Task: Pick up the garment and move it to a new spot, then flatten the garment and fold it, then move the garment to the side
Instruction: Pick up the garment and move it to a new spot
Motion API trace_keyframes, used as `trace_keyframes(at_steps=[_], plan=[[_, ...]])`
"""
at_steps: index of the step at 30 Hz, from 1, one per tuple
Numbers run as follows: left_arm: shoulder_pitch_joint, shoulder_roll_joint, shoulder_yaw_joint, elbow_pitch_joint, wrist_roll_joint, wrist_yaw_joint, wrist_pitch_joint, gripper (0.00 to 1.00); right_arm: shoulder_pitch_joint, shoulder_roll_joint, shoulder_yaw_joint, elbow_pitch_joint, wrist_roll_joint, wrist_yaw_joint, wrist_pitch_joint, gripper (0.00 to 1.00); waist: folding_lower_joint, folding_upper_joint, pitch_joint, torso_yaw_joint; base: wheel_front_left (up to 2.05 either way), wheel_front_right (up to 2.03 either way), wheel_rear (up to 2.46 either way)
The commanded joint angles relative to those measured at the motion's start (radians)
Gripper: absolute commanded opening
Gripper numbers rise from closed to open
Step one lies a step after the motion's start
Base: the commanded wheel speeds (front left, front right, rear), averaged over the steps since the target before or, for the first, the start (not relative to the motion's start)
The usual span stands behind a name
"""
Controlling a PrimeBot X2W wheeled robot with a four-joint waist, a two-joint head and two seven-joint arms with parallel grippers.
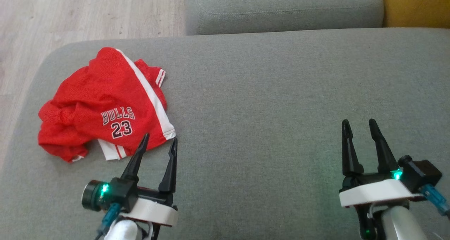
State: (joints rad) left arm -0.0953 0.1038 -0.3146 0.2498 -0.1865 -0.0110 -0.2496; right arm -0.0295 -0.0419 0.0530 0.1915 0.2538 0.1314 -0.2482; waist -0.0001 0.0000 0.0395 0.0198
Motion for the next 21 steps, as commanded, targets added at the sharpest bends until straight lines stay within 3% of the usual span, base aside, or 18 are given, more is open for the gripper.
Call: trace_keyframes(at_steps=[1,10,21], plan=[[-0.031,-0.006,0.052,-0.028,0.009,-0.01,-0.012,1.0,-0.037,-0.008,0.03,-0.032,0.0,-0.001,-0.014,1.0,0.0001,0.0,0.0,0.008,0.0,0.0,0.0],[-0.036,-0.029,0.095,-0.019,0.033,-0.02,-0.012,1.0,-0.029,-0.008,0.078,-0.039,-0.004,-0.001,-0.014,1.0,0.0001,0.0,-0.008,0.104,0.0,0.0,0.0],[-0.009,-0.034,0.144,0.005,0.059,-0.02,-0.012,1.0,-0.015,-0.008,0.15,-0.041,-0.022,-0.001,-0.014,1.0,0.0001,0.0,-0.032,0.282,0.0,0.0,0.0]])
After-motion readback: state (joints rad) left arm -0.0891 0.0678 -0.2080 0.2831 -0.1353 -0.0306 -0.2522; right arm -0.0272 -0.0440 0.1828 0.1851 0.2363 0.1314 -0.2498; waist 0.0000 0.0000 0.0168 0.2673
